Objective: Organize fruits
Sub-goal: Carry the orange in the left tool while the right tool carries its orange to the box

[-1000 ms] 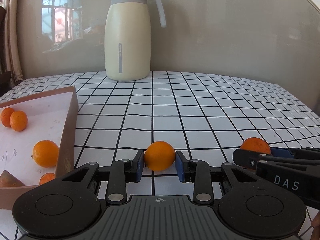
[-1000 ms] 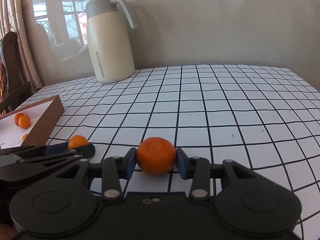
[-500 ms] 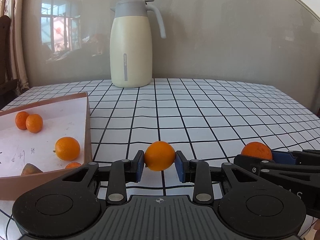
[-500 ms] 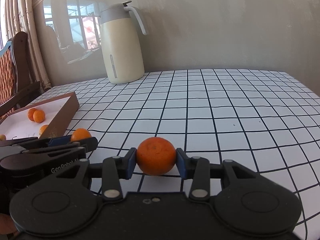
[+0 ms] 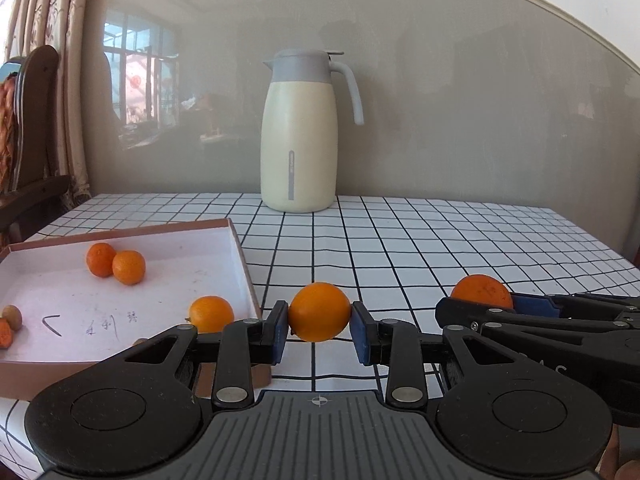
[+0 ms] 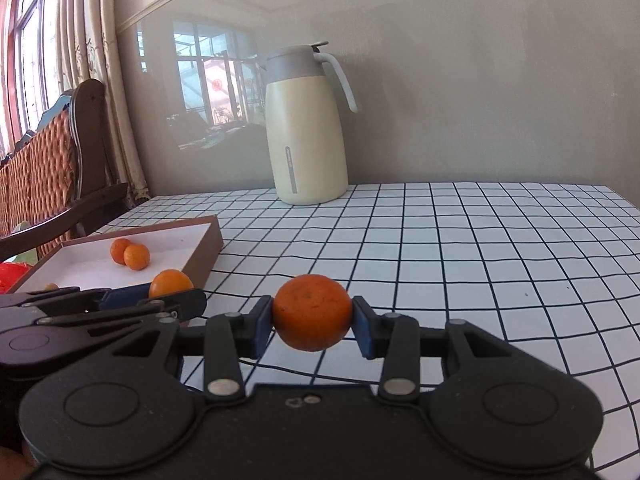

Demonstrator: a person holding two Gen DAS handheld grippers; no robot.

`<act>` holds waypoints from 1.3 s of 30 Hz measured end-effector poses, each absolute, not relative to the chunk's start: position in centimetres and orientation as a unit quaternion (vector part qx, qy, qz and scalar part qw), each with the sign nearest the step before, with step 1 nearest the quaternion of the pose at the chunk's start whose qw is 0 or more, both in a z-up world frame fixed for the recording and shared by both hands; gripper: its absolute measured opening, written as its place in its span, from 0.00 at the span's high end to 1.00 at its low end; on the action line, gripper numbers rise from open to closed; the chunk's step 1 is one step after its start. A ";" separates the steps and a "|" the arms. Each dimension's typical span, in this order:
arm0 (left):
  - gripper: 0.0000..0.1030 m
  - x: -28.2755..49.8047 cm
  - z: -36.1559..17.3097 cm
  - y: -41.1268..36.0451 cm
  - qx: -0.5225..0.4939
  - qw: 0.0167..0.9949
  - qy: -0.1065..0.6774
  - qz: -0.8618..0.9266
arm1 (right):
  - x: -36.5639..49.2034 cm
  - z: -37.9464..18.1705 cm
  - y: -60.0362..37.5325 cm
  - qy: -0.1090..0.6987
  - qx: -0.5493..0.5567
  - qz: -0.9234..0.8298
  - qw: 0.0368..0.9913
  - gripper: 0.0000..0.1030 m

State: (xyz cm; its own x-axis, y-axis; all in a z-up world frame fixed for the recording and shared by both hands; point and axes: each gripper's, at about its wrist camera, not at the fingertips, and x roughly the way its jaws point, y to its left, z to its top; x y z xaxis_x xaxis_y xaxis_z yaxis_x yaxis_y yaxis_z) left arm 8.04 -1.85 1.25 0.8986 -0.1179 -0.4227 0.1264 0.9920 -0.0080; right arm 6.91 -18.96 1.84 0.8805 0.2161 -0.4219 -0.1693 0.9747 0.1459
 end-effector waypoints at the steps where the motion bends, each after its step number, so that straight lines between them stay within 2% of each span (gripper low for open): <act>1: 0.67 7.8 1.4 -1.5 0.008 0.975 0.213 -0.061 | 6.9 2.0 -18.6 0.220 0.052 0.104 0.969 0.68; 39: 0.67 4.4 3.0 13.3 -0.038 0.979 0.175 0.100 | 7.0 3.5 -5.7 0.180 0.025 0.239 0.954 0.68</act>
